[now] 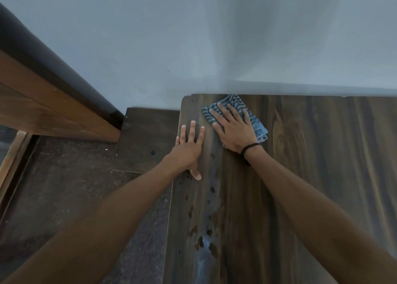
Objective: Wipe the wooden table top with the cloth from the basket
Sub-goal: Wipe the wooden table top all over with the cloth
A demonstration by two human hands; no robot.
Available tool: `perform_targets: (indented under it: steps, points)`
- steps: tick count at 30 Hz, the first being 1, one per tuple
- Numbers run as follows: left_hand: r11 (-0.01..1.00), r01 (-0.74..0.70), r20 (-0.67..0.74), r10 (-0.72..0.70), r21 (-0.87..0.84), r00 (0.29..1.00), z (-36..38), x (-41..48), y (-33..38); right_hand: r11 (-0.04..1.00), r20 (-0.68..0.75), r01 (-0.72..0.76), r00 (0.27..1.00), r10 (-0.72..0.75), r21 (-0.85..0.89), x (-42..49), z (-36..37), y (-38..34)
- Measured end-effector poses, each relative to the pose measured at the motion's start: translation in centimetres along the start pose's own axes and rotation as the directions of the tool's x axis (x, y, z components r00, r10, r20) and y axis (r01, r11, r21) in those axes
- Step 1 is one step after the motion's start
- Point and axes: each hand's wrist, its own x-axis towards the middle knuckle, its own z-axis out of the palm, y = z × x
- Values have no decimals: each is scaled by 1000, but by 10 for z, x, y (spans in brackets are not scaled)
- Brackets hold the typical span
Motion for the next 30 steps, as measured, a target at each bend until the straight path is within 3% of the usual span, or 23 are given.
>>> perform_targets:
  steps: [5,10,15,20,24,30]
  points:
    - [1000,2,-8,-2,-7,1000,1,1,-1,981,-9,-163,986,165,104,46,-7,-14]
    - [999,-32,-18,31,-33,999,2,-2,-7,999,6,18,1000,-18,41,23,5,-27]
    - [999,-26,-19,26,-45,999,2,-4,-9,980,-21,-164,986,167,114,52,-3,-19]
    - [999,-16,-28,15,-41,999,1,-6,-8,999,-15,-23,1000,24,46,14,3,-4]
    - [1000,0,-17,0,-12,1000,-3,-3,-3,945,-56,-302,949,311,127,0,-3,27]
    - [1000,5,-16,-5,-5,1000,1,2,-1,932,-42,-338,937,346,133,11,-5,6]
